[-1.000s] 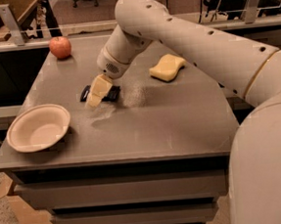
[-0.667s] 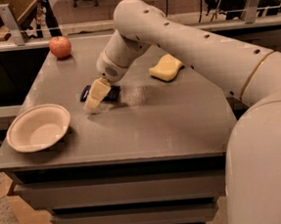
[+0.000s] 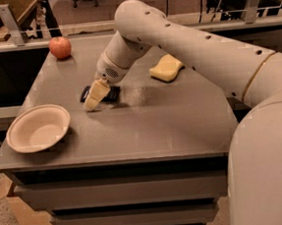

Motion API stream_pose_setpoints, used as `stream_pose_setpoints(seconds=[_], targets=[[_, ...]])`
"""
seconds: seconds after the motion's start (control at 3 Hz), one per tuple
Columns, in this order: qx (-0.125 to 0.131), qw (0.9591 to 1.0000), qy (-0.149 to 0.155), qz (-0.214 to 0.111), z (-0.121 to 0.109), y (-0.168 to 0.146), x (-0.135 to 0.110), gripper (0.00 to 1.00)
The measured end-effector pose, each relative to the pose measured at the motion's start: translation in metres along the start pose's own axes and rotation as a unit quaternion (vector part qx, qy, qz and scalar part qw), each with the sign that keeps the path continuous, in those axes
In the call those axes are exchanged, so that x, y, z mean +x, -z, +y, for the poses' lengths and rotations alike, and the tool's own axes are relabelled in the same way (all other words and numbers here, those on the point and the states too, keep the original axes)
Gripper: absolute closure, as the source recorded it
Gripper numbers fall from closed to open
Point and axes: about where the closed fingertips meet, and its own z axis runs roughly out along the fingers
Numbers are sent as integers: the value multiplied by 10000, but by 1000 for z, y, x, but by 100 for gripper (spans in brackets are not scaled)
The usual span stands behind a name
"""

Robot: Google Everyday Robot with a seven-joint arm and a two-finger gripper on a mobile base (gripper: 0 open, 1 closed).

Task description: Move rxbar blueberry near apple

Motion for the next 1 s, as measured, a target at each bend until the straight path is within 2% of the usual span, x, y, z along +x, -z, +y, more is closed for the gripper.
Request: stream_pose_setpoints(seconds=[0.33, 0.67, 1.0], targets=[[1, 10000, 1, 0, 0, 6, -5, 84], [3, 10000, 2, -1, 0, 9, -7, 100], [537, 9974, 481, -89, -9, 52, -32, 100]])
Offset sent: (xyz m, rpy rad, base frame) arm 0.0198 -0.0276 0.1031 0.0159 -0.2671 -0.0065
